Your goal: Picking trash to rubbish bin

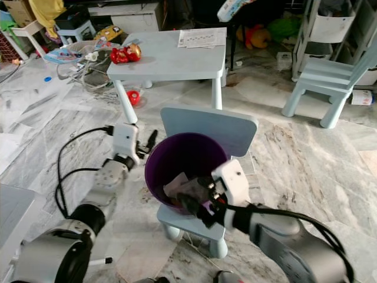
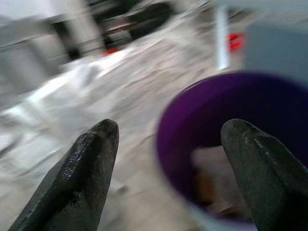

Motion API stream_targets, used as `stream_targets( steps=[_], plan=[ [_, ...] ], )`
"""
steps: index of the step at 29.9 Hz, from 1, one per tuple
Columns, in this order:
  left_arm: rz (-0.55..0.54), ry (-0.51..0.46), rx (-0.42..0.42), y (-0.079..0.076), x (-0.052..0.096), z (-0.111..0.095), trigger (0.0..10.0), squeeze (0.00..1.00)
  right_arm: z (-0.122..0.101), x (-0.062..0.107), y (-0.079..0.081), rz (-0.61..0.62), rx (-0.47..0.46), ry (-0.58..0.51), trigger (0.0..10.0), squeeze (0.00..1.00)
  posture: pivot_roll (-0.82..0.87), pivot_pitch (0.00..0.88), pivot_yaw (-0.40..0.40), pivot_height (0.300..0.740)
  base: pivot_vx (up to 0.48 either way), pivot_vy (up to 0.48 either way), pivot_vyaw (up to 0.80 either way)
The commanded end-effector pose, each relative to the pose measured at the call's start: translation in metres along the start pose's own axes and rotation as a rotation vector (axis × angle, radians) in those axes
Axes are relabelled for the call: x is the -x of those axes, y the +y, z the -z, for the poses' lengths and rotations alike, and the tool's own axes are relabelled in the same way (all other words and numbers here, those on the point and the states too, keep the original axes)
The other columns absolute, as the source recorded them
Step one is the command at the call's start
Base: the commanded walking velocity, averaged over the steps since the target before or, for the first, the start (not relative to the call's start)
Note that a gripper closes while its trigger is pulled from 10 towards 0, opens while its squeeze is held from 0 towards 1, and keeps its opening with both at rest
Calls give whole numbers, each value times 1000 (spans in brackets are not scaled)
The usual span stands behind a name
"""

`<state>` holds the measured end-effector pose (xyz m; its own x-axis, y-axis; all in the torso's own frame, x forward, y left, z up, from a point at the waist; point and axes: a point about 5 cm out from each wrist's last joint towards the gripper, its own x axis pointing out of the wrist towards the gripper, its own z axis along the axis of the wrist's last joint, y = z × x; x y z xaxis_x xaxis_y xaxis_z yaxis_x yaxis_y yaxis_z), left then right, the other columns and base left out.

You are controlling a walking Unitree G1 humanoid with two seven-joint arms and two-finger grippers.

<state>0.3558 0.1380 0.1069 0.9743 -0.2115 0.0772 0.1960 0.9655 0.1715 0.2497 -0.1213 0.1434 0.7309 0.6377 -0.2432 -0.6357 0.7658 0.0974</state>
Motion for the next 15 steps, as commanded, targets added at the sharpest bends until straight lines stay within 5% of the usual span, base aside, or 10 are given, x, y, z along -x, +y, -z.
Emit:
stream_targets(
  steps=[1, 4, 5, 6, 7, 14, 15],
  plan=[
    [-60, -20, -41, 18, 10, 2, 10000, 0, -2, -10, -9, 89, 72, -30, 10000, 0, -137, 90, 116, 740, 0, 0, 0],
    [-120, -60, -73, 32, 21, 0, 10000, 0, -12, -22, -17, 153, 120, -96, 10000, 0, -106, 77, 106, 740, 0, 0, 0],
    [-156, -83, -88, 38, 27, -2, 10000, 314, -16, -26, -20, 185, 130, -128, 10000, 0, -95, 73, 101, 740, 0, 0, 0],
    [-179, -98, -99, 42, 31, -3, 10000, 314, -19, -29, -22, 206, 136, -148, 10000, 0, -89, 70, 97, 740, 0, 0, 0],
    [-200, -116, -93, 46, 36, -5, 10000, 1000, -21, -32, -24, 224, 154, -167, 10000, 0, -74, 65, 90, 740, 0, 0, 0],
    [-355, -138, -165, 61, 69, -14, 10000, 945, -37, -51, -25, 235, 133, -299, 10000, 0, -27, 56, 64, 740, 0, 0, 0],
    [-376, -134, -171, 60, 78, -16, 10000, 0, -42, -56, -21, 211, 151, -321, 10000, 0, -15, 54, 53, 740, 0, 0, 0]
  ],
)
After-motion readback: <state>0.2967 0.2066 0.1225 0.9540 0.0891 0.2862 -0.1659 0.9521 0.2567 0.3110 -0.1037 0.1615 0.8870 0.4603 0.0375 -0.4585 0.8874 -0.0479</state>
